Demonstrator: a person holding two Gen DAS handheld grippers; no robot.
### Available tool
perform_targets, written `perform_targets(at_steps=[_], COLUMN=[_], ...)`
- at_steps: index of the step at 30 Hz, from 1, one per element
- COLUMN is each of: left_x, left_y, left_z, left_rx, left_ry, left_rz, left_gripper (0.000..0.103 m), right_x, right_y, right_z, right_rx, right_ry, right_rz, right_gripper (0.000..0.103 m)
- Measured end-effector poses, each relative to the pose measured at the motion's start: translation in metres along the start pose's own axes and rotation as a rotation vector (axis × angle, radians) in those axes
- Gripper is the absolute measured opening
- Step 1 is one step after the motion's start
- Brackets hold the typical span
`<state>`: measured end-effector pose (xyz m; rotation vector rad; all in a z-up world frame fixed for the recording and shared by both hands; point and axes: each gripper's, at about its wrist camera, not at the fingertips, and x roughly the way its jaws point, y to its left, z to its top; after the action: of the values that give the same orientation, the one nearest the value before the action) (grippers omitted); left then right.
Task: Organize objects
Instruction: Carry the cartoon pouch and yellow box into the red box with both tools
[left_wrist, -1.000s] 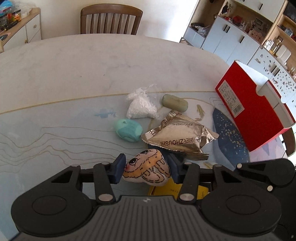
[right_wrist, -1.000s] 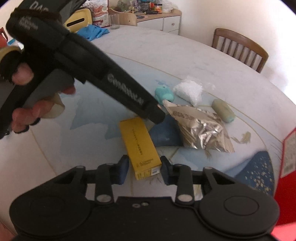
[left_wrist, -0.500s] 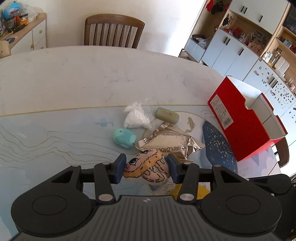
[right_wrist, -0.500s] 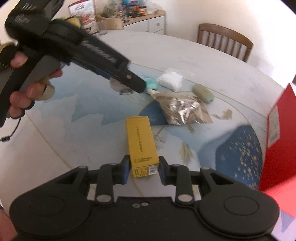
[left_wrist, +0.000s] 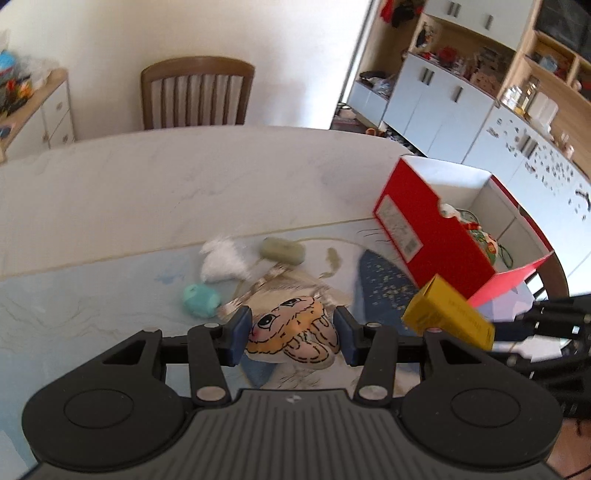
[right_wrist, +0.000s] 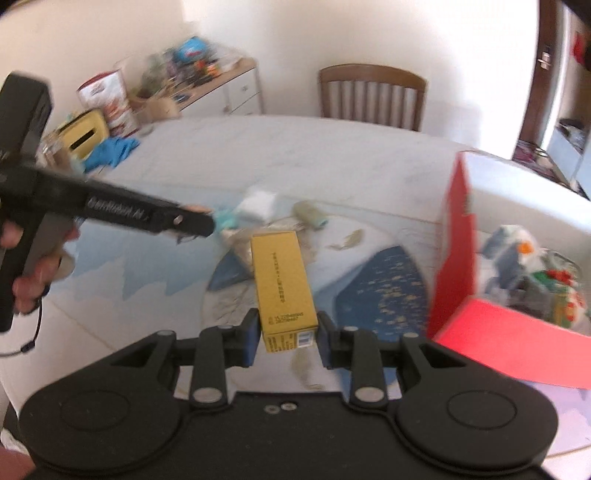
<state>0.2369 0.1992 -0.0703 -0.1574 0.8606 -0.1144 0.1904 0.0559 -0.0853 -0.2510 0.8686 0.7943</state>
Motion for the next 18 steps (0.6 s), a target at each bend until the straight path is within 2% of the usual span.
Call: perform_targets(at_steps=[9,18], left_x=[-0.004,0.007], left_y=[-0.057,-0.116], left_z=[0.025,0.050], left_rx=[0.081,0.137], left_ry=[-0.047,-0.071], left_rz=[-0.042,-0.081], left_gripper=[0.048,0.048], right_x=[-0.034,-0.061], right_y=[-0.046,-0.088], right_z=[0.017,0.020], right_rx=[0.052,0.060], right_ry=[-0.032,-0.082], right_rz=[-0.086,-0.125], right_gripper=[0.030,0.030])
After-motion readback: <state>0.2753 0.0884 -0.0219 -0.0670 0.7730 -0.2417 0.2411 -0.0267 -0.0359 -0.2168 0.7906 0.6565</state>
